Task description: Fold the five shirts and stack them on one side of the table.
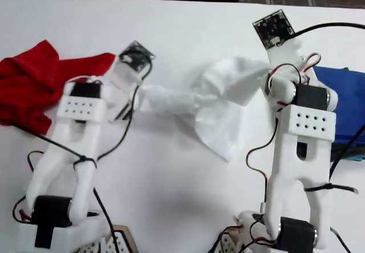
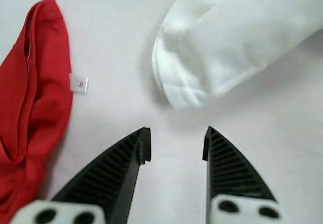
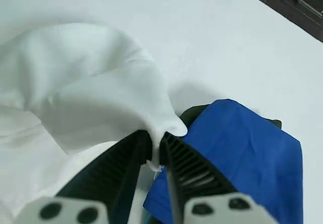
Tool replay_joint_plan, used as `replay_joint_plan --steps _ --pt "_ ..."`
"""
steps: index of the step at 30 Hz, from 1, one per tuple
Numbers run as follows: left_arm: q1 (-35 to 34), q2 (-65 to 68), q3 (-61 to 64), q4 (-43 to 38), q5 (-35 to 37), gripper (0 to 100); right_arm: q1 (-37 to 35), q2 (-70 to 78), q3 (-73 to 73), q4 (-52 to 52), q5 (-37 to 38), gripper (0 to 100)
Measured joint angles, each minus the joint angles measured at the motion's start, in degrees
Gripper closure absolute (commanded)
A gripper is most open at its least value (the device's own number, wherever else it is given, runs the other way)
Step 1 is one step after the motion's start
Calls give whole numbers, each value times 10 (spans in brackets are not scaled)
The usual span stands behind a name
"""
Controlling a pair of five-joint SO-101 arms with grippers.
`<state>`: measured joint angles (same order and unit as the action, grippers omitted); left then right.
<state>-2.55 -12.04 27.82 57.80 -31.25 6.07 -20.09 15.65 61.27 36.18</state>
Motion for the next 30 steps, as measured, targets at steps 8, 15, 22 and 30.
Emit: replay_joint_plan --steps 8,15,22,30 --pt "3 0 72 -136 -56 768 -1 -1 4 -4 0 978" --pt "4 12 73 -170 -62 758 -1 -1 4 1 -18 978" --pt "5 128 48 -188 -62 762 -1 -1 4 1 -20 978" --pt "6 195 -60 -125 -61 925 -1 -1 4 1 -20 978"
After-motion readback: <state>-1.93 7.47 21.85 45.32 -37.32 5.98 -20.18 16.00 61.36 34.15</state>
